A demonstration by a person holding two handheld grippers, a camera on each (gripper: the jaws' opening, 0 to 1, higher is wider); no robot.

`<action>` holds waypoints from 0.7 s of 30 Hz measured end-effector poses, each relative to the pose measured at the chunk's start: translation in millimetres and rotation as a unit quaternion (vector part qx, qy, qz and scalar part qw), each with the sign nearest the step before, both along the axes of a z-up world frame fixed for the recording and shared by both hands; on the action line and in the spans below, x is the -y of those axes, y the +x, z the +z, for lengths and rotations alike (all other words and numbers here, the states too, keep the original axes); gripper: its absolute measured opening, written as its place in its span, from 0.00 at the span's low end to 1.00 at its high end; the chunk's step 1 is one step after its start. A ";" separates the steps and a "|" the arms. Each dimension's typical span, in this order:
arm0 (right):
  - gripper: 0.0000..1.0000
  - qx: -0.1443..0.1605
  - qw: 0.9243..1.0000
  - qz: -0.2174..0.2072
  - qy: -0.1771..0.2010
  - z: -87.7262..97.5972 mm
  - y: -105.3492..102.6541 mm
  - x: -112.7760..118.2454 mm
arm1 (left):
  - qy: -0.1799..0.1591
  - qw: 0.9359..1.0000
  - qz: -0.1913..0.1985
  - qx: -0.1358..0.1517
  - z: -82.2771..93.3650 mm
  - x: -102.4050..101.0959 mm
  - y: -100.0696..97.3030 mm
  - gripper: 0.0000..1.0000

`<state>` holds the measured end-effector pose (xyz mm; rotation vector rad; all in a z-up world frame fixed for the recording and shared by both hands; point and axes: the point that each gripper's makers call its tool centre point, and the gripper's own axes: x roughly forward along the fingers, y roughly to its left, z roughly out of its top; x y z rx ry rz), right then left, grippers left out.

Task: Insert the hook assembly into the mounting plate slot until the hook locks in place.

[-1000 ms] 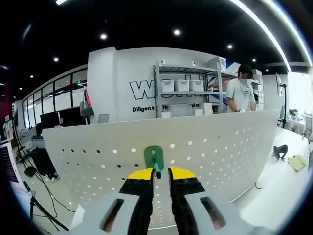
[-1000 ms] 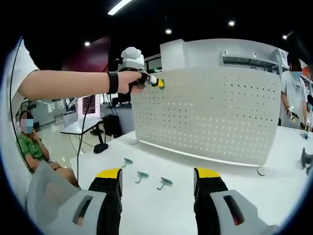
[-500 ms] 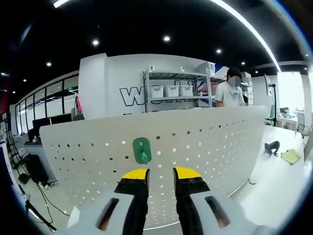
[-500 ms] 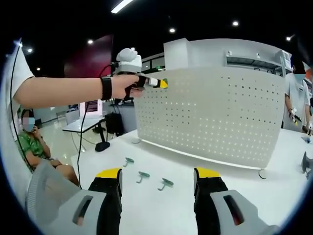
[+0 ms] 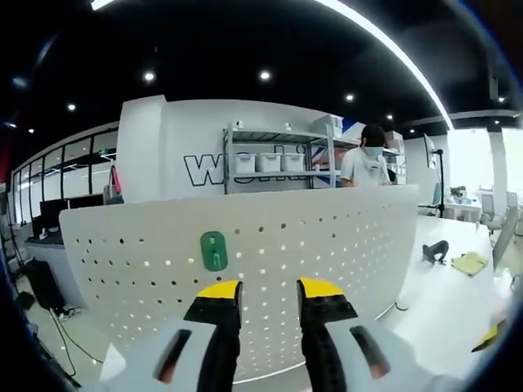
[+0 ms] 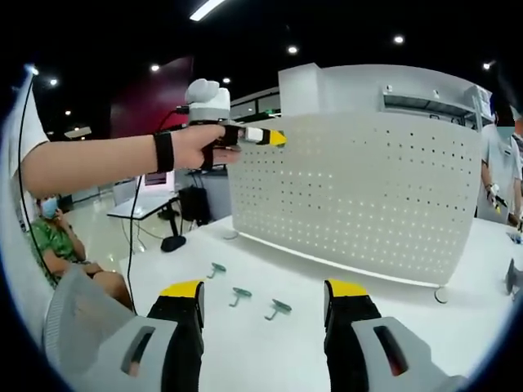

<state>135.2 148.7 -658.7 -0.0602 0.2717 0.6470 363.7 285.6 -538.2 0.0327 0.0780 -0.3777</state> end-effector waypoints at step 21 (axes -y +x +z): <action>0.61 0.000 1.000 -0.001 -0.008 -2.2 5.2 5.9 | -0.006 0.996 -0.092 0.019 -17.7 30.1 -51.4 0.52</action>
